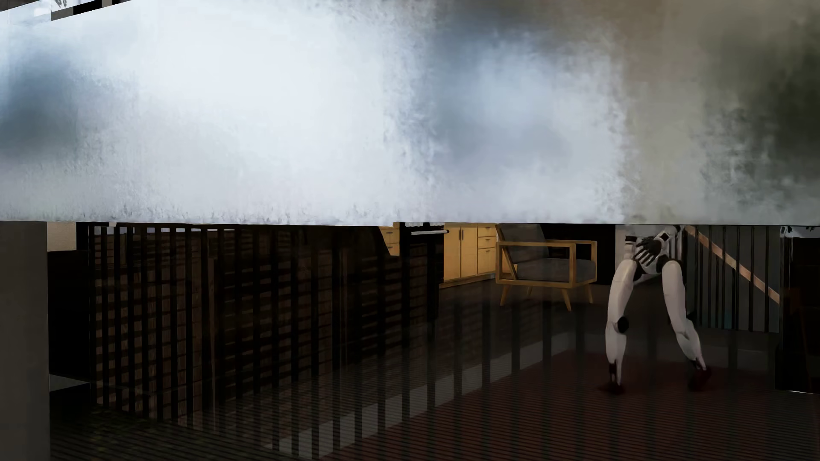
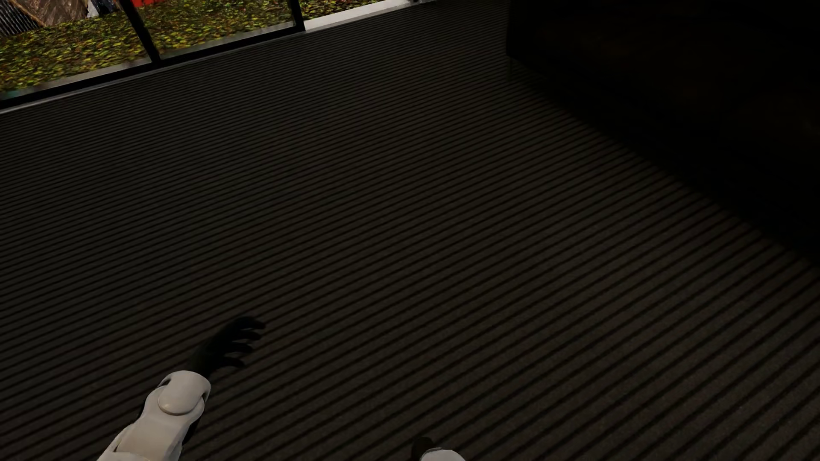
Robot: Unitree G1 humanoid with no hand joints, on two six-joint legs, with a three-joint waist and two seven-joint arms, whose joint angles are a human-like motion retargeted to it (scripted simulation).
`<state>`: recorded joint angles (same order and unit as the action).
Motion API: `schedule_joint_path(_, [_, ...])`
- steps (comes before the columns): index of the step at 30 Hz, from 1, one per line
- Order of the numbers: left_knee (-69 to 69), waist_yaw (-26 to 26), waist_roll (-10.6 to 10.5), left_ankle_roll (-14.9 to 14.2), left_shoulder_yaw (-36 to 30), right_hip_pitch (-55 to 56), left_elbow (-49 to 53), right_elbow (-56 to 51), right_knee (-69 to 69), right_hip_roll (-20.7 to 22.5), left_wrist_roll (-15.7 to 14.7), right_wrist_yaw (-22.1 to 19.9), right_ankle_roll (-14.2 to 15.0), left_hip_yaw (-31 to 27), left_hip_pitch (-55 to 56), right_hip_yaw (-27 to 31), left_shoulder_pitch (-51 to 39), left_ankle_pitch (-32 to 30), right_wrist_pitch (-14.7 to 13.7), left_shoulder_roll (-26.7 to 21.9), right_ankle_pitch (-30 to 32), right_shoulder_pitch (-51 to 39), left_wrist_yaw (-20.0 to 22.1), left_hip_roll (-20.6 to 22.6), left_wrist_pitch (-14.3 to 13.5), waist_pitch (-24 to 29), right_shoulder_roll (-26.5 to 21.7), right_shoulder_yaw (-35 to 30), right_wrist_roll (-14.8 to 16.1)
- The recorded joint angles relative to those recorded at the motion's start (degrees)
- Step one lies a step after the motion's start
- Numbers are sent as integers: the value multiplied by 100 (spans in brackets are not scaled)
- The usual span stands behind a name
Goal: Move towards the dark sofa
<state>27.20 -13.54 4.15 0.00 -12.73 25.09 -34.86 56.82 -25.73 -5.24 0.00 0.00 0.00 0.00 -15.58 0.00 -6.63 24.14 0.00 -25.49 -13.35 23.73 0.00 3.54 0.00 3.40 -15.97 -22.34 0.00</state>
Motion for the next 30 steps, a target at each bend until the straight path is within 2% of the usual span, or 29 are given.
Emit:
schedule_joint_path(1, [109, -45, -63, 0, -60, 106, 153, 213, -117, -15, 0, 0, 0, 0, -60, 0, 31, -154, 0, 47, 233, -3, 0, -91, 0, -143, 82, -98, 0])
schedule_joint_path(2, [257, -23, -185, 0, -125, 280, 284, 425, -262, 28, 0, 0, 0, 0, -48, 0, 170, -541, 0, 116, 937, -2, 0, -184, 0, -328, 149, -203, 0])
schedule_joint_path(3, [461, 100, -366, 0, -184, 435, 325, 623, -457, 154, 0, 0, 0, 0, -34, 0, 416, -1163, 0, 227, 1710, -11, 0, -278, 0, -492, 172, -356, 0])
schedule_joint_path(4, [791, 296, -564, 0, -243, 455, 202, 776, -663, 369, 0, 0, 0, 0, -36, 0, 735, -2036, 0, 368, 2125, -51, 0, -364, 0, -583, 135, -558, 0])
schedule_joint_path(5, [1315, 489, -733, 0, -365, 281, -71, 823, -775, 626, 0, 0, 0, 0, 74, 0, 1054, -3090, 0, 497, 2130, -123, 0, -443, 0, -603, 56, -678, 0])
schedule_joint_path(6, [2019, 621, -875, 0, -654, -35, -433, 740, -727, 875, 0, 0, 0, 0, 421, 0, 1298, -4060, 0, 575, 1875, -206, 0, -543, 0, -594, -33, -649, 0])
schedule_joint_path(7, [2814, 706, -997, 0, -1140, -403, -841, 561, -582, 1098, 0, 0, 0, 0, 966, 0, 1445, -4612, 0, 599, 1508, -290, 0, -652, 0, -583, -109, -492, 0])
schedule_joint_path(8, [3637, 830, -1073, 0, -1715, -740, -1251, 329, -448, 1278, 0, 0, 0, 0, 1585, 0, 1524, -4580, 0, 598, 1158, -382, 0, -702, 0, -567, -163, -235, 0])
schedule_joint_path(10, [4917, 1353, -1075, 0, -2558, -1326, -1967, -242, -212, 1553, 0, 0, 0, 0, 2695, 0, 1718, -3475, 0, 628, 690, -630, 0, -611, 0, -494, -251, 301, 0])
schedule_joint_path(12, [4935, 1980, -972, 0, -2730, -2019, -2530, -951, 59, 1679, 0, 0, 0, 0, 3460, 0, 2076, -2558, 0, 669, 285, -887, 0, -455, 0, -360, -317, 721, 0])
schedule_joint_path(13, [4415, 2288, -888, 0, -2688, -2336, -2681, -1305, 162, 1645, 0, 0, 0, 0, 3709, 0, 2294, -2393, 0, 654, 116, -1007, 0, -369, 0, -303, -320, 875, 0])
schedule_joint_path(16, [1839, 3044, -644, 0, -2498, -3105, -2575, -2119, 317, 1379, 0, 0, 0, 0, 3867, 0, 2911, -2761, 0, 533, -213, -1351, 0, -172, 0, -176, -306, 913, 0])
schedule_joint_path(19, [-265, 3182, -679, 0, -2458, -3737, -2336, -2692, 450, 1138, 0, 0, 0, 0, 3903, 0, 3117, -3428, 0, 485, -562, -1408, 0, -167, 0, -287, -356, 703, 0])
schedule_joint_path(21, [-1049, 3119, -811, 0, -2271, -4187, -2270, -2803, 482, 1044, 0, 0, 0, 0, 3980, 0, 3027, -1188, 0, 476, -734, -1194, 0, -158, 0, -369, -403, 594, 0])
schedule_joint_path(22, [-1095, 3108, -851, 0, -2114, -4359, -2261, -2662, 459, 1011, 0, 0, 0, 0, 4090, 0, 2939, -1147, 0, 462, -757, -1065, 0, -112, 0, -410, -396, 496, 0])
schedule_joint_path(23, [-546, 3132, -834, 0, -1932, -4473, -2268, -2364, 398, 948, 0, 0, 0, 0, 4232, 0, 2832, -2686, 0, 424, -711, -938, 0, -60, 0, -468, -353, 365, 0])
schedule_joint_path(24, [-304, 3153, -724, 0, -1740, -4531, -2330, -1849, 267, 834, 0, 0, 0, 0, 4395, 0, 2696, -4006, 0, 376, -578, -847, 0, 5, 0, -518, -234, 191, 0])
schedule_joint_path(25, [95, 3136, -514, 0, -1579, -4553, -2492, -1096, 21, 674, 0, 0, 0, 0, 4525, 0, 2514, -4216, 0, 325, -325, -807, 0, 105, 0, -520, -44, -47, 0])
schedule_joint_path(27, [722, 3058, -51, 0, -1236, -4344, -2944, 412, -892, 301, 0, 0, 0, 0, 4294, 0, 2014, -3792, 0, 263, 575, -760, 0, 303, 0, -372, 286, -831, 0])
schedule_joint_path(28, [725, 3058, 73, 0, -842, -3937, -3018, 632, -1576, 148, 0, 0, 0, 0, 3974, 0, 1783, -3495, 0, 267, 1183, -694, 0, 333, 0, -302, 254, -1491, 0])
schedule_joint_path(30, [464, 2848, 161, 0, -341, -2630, -2742, 282, -3242, -11, 0, 0, 0, 0, 3359, 0, 1501, -2934, 0, 224, 2504, -587, 0, 408, 0, -161, -114, -2042, 0])
